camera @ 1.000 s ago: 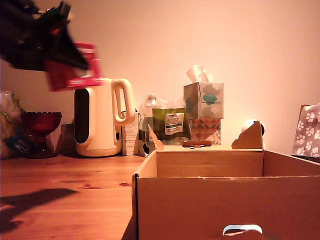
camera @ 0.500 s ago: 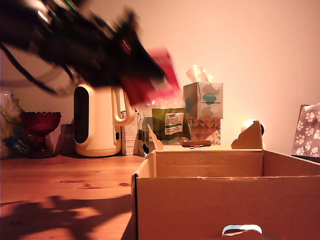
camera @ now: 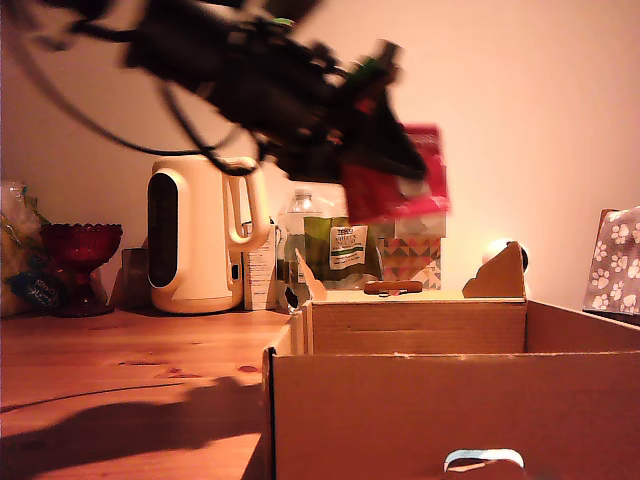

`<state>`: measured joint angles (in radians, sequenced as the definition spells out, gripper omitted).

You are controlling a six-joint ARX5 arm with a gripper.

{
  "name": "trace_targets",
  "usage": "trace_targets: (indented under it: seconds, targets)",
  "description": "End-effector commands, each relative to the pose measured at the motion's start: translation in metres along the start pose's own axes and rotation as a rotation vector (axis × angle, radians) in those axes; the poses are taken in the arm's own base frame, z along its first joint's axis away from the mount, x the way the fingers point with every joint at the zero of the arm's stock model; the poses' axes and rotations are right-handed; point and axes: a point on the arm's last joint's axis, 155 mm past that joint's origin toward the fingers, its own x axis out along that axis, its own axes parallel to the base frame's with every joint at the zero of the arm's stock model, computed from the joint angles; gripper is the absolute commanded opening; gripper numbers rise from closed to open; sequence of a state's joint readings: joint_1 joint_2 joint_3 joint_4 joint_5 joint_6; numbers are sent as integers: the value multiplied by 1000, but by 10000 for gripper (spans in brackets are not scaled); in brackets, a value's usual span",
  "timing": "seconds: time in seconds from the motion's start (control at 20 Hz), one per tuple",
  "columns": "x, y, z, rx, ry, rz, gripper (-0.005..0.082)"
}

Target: Pick the red carton of coffee filters and place it in the cardboard box

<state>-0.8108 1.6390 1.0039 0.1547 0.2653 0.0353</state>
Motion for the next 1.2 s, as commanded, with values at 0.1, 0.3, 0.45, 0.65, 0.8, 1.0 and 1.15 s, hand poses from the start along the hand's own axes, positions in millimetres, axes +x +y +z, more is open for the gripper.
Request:
trace_targets:
  seconds: [0.1, 0.3, 0.45, 0.65, 0.8, 1.0, 1.15]
  targets:
    - [23, -2, -38, 12, 180, -28, 179]
    - [35, -3, -75, -11, 319, -49, 181]
    - [38, -6, -88, -20, 358, -58, 183]
    - [39, -22, -87, -19, 355, -117, 521]
    - [38, -30, -81, -17, 353, -143, 634]
    - [21, -36, -61, -13, 335, -153, 565]
    - [1, -40, -35, 4, 284, -150, 254]
